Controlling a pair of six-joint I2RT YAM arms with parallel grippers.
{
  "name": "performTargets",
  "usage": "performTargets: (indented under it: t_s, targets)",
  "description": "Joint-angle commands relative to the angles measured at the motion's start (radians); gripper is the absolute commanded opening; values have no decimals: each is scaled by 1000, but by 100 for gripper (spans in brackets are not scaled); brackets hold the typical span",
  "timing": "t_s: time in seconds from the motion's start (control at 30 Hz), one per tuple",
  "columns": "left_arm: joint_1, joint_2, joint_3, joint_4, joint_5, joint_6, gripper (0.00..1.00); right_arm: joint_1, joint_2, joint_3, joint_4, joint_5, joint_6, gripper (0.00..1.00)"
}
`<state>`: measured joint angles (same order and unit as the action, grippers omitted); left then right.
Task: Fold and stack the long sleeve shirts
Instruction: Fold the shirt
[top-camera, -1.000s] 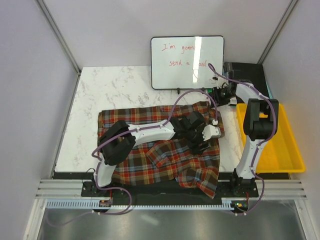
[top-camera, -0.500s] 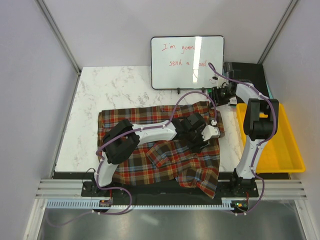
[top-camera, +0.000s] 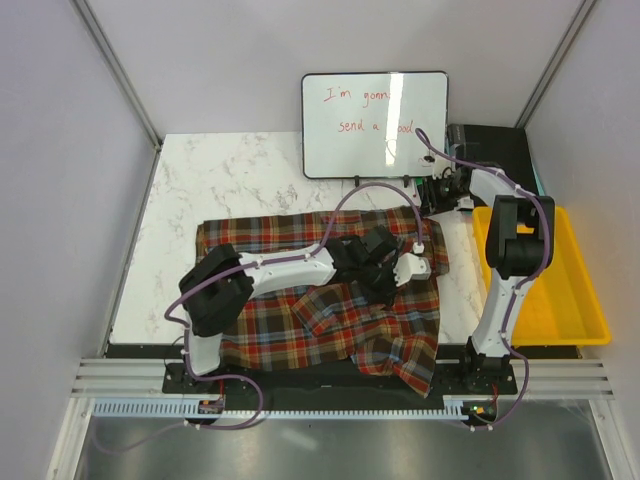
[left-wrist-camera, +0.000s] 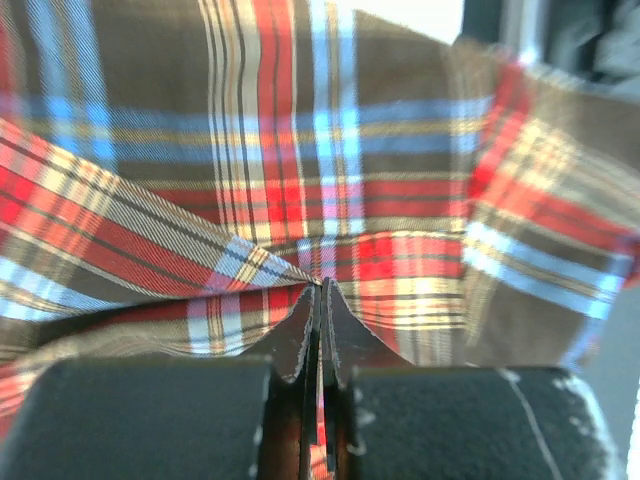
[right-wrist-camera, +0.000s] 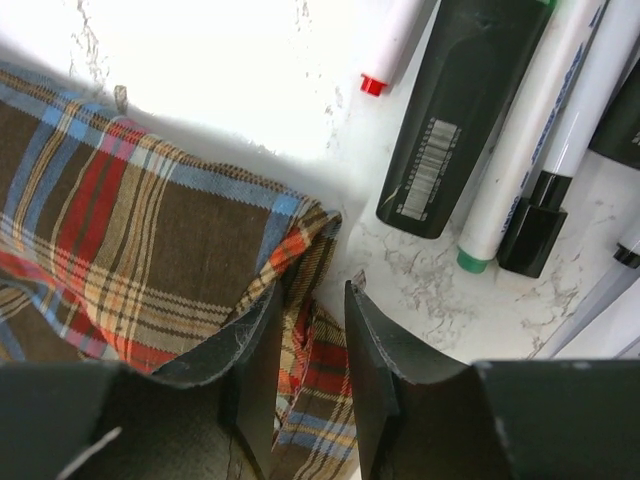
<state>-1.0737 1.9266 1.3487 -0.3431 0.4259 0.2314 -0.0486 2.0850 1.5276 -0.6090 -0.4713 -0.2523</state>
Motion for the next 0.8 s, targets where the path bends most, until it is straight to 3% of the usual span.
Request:
performTargets:
  t_s: [0.0, 0.3, 0.4, 0.47, 0.5, 0.57, 0.67, 0.7, 0.77]
  targets:
    - [-5, -86, 13, 10, 66, 28, 2, 3, 20, 6, 57, 11, 25, 38]
    - [-14, -75, 13, -79, 102, 86, 5, 4, 4, -15, 127, 59, 102, 37]
    - [-12, -80, 23, -115, 76, 92, 40, 4, -11, -7, 112, 60, 82, 37]
    - [13, -155, -11, -125, 80, 94, 51, 3, -52, -4, 103, 46, 71, 37]
    - [27, -200, -37, -125, 92, 101, 64, 3, -72, -6, 88, 34, 67, 39]
    - [63, -363, -162, -128, 108, 161, 68, 3, -130, -3, 75, 4, 58, 41]
    - [73, -613, -369, -145, 35, 294, 82, 3, -193, 8, 12, -32, 41, 41]
    - [74, -668, -422, -148, 16, 324, 91, 3, -210, 6, -7, -39, 39, 41]
    - [72, -836, -574, -146, -48, 411, 98, 7, -258, -13, -20, -67, 36, 42]
